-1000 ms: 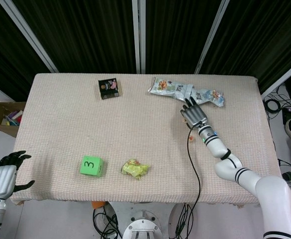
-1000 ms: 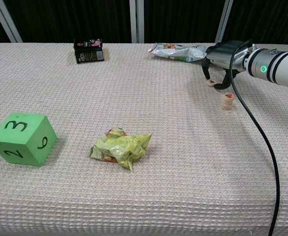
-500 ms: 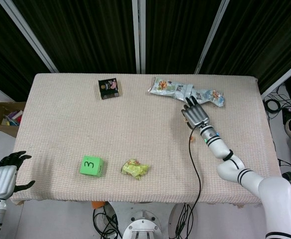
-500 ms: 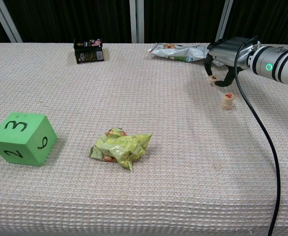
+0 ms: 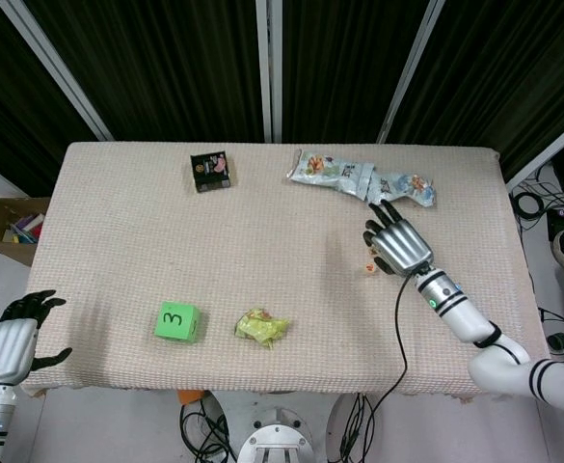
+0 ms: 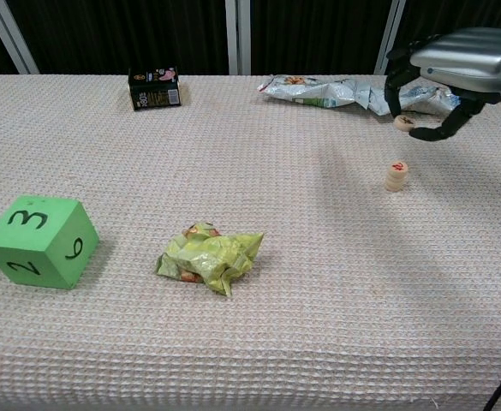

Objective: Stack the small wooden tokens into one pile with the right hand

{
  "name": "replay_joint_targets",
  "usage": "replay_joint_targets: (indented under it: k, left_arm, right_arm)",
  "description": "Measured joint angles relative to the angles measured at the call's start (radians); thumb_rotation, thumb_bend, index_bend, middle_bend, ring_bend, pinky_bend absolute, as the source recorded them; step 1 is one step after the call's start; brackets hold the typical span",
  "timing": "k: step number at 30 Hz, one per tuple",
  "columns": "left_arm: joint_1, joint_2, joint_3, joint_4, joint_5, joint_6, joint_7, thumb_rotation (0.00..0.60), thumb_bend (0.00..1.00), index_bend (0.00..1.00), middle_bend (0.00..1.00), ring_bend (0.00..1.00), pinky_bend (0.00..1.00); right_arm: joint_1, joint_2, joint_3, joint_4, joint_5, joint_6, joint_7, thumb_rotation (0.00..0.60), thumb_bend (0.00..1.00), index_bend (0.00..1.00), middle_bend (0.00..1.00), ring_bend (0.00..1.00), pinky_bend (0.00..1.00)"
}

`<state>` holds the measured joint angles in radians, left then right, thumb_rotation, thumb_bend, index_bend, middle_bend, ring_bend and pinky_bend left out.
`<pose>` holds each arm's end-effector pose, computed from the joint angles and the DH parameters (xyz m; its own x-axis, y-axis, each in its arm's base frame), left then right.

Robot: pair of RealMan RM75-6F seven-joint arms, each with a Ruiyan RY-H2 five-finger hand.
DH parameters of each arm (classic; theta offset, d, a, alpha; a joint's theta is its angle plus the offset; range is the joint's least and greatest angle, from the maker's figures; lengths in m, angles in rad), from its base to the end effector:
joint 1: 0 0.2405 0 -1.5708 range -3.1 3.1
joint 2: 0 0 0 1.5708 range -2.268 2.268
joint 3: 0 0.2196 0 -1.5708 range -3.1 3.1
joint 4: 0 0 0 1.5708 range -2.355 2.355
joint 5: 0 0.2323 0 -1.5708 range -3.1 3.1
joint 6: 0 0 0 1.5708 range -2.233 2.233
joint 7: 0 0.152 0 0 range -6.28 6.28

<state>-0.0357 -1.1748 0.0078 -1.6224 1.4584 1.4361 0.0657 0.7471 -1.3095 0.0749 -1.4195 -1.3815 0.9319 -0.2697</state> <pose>-0.2988 0.1585 0.0920 0.3857 0.1346 0.9128 0.9151 0.0704 -0.3971 -0.1669 -0.3497 0.0201 0.7179 -0.0948 0.6897 -0.6293 -0.5119 0.5847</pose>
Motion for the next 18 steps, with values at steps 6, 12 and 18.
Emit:
replay_joint_targets:
  k: [6,12,18]
  left_arm:
    - [-0.004,0.000,0.000,-0.014,0.010,0.003,0.014,0.600,0.00,0.27,0.15,0.12,0.17]
    - [-0.002,0.002,0.000,-0.014,0.005,0.004,0.013,0.600,0.00,0.27,0.15,0.12,0.17]
    - [-0.006,0.000,-0.001,-0.010,0.002,-0.003,0.011,0.600,0.00,0.27,0.15,0.12,0.17]
  right_arm:
    - [-0.031,0.016,-0.047,-0.034,-0.022,-0.003,-0.054,0.600,0.34,0.52,0.27,0.01,0.00]
    - [-0.029,-0.035,-0.048,0.026,-0.026,-0.017,-0.061,0.600,0.34,0.51,0.26,0.01,0.00]
    - [-0.020,-0.060,-0.040,0.055,-0.031,-0.028,-0.062,0.600,0.34,0.50,0.26,0.01,0.00]
